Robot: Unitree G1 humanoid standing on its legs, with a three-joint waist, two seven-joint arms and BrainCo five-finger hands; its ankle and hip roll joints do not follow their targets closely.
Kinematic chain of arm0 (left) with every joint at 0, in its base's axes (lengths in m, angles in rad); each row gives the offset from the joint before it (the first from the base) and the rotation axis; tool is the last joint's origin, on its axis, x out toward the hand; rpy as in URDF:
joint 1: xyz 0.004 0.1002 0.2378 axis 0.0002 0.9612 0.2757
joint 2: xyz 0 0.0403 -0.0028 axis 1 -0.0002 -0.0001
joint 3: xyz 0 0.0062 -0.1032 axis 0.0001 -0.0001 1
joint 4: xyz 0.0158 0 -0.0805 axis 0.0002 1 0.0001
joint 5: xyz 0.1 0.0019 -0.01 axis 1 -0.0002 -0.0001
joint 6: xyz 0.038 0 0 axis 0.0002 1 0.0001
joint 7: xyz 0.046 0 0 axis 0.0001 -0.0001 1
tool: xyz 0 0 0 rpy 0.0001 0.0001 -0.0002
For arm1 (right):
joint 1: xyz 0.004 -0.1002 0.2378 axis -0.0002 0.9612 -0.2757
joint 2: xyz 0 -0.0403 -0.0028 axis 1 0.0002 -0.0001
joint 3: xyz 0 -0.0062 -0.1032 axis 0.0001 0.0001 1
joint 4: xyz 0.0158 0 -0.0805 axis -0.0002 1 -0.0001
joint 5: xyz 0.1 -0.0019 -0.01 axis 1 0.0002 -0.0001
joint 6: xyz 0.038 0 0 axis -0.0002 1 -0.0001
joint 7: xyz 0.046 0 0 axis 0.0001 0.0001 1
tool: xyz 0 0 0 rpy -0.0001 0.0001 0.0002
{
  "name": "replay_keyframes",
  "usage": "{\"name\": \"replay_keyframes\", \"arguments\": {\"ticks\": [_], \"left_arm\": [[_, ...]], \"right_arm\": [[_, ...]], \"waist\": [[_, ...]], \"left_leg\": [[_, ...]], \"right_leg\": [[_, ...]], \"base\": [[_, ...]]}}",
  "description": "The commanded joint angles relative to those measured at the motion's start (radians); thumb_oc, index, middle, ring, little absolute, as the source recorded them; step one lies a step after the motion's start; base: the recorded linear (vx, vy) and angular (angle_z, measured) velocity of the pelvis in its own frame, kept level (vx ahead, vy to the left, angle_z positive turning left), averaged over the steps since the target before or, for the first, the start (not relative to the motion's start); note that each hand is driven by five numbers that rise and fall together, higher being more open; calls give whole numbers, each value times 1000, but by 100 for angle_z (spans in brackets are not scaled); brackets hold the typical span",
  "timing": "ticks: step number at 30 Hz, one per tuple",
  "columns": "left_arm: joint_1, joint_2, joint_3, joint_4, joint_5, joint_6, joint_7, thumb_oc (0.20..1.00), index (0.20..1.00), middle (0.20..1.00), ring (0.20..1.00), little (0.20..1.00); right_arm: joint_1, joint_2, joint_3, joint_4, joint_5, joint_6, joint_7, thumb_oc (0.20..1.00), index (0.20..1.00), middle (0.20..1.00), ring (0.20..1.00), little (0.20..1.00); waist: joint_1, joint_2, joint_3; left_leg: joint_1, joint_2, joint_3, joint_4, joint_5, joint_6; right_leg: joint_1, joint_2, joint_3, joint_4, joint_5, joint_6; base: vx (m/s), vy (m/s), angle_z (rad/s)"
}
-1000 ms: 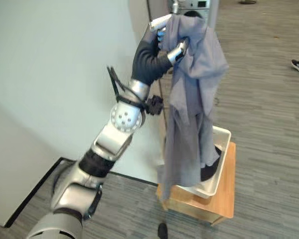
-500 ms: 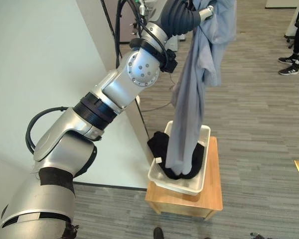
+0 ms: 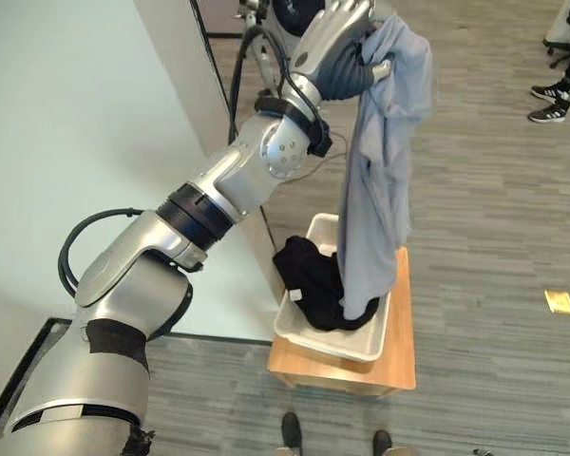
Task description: Pick up bed clothes into laundry basket.
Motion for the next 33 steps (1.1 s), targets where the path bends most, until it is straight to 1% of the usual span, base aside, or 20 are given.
{"name": "replay_keyframes", "arguments": {"ticks": [1,6,9,14,15,16,17,21,22,23,26,27,31,33], "left_arm": [[-182,13,79,86,44,-4,48,200,200,200,200,200],[-148,-19,85,86,72,0,44,200,200,200,200,200],[-77,-72,100,68,90,1,28,200,200,200,200,200],[94,-165,128,22,100,-4,-15,200,200,200,200,200],[132,-177,129,11,108,-6,-26,200,200,200,200,200],[132,-177,129,11,108,-5,-26,200,200,200,200,200],[197,-200,133,3,120,-7,-41,200,200,200,200,200],[339,-237,149,18,129,-8,-59,200,200,200,200,200],[341,-237,149,17,129,-8,-59,200,200,200,200,200],[396,-256,149,36,142,-7,-63,200,200,200,200,200],[457,-279,148,77,156,-3,-67,200,200,200,200,200],[486,-289,147,118,167,2,-63,200,200,200,200,200],[507,-316,139,219,195,17,-60,200,200,200,200,200],[509,-325,136,242,199,19,-57,200,200,200,200,200]], "right_arm": [[-37,-30,-2,-8,16,-1,-9,1000,1000,1000,1000,1000],[-33,-33,3,-10,14,-3,-11,1000,1000,1000,1000,1000],[-40,-39,2,-19,19,-5,-15,1000,1000,1000,1000,1000],[-32,-24,5,-23,18,0,-20,1000,1000,1000,1000,1000],[-29,-21,6,-21,16,1,-19,1000,1000,1000,1000,1000],[-28,-21,6,-21,16,1,-19,1000,1000,1000,1000,1000],[-23,-15,3,-20,16,2,-21,1000,1000,1000,1000,1000],[-14,-1,-3,-19,17,1,-30,1000,1000,1000,1000,1000],[-13,-1,-2,-19,17,1,-30,1000,1000,1000,1000,1000],[-15,4,-3,-18,18,0,-35,1000,1000,1000,1000,1000],[-17,9,-4,-15,22,0,-41,1000,1000,1000,1000,1000],[-17,14,-5,-11,27,0,-47,1000,1000,1000,1000,1000],[-30,18,-3,1,31,1,-53,1000,1000,1000,1000,1000],[-37,18,1,3,33,0,-56,1000,1000,1000,1000,1000]], "waist": [[13,-10,51],[13,-25,61],[20,-40,73],[35,-54,84],[38,-56,86],[38,-56,86],[45,-61,92],[55,-68,101],[55,-68,99],[58,-70,107],[59,-71,111],[59,-71,113],[55,-71,116],[52,-70,118]], "left_leg": [[77,30,-27,6,-84,-38],[70,26,-30,6,-87,-36],[68,22,-38,6,-90,-33],[68,16,-53,6,-93,-28],[67,16,-56,6,-93,-27],[67,16,-56,6,-93,-27],[63,13,-60,6,-94,-27],[57,11,-63,6,-93,-26],[57,11,-63,6,-93,-26],[54,10,-64,6,-92,-26],[50,10,-64,6,-91,-27],[47,11,-64,6,-90,-27],[40,11,-62,6,-87,-28],[37,11,-61,6,-87,-28]], "right_leg": [[-48,-82,-93,12,68,114],[-49,-88,-101,12,71,116],[-45,-92,-107,12,71,116],[-38,-96,-121,12,70,115],[-38,-97,-124,12,69,115],[-38,-97,-124,12,69,115],[-38,-98,-128,12,69,115],[-40,-101,-133,12,69,113],[-41,-101,-133,12,69,113],[-43,-102,-134,12,70,113],[-47,-103,-134,12,71,111],[-51,-104,-135,12,73,110],[-60,-105,-133,12,76,110],[-65,-105,-132,12,76,109]], "base": [[-17,70,-4],[-2,23,-1],[-3,14,2],[0,8,4],[0,0,0],[-14,3,3],[-13,-5,5],[-8,2,8],[-13,1,4],[-13,3,6],[-19,8,7],[-17,11,4],[0,0,0],[0,0,0]]}}
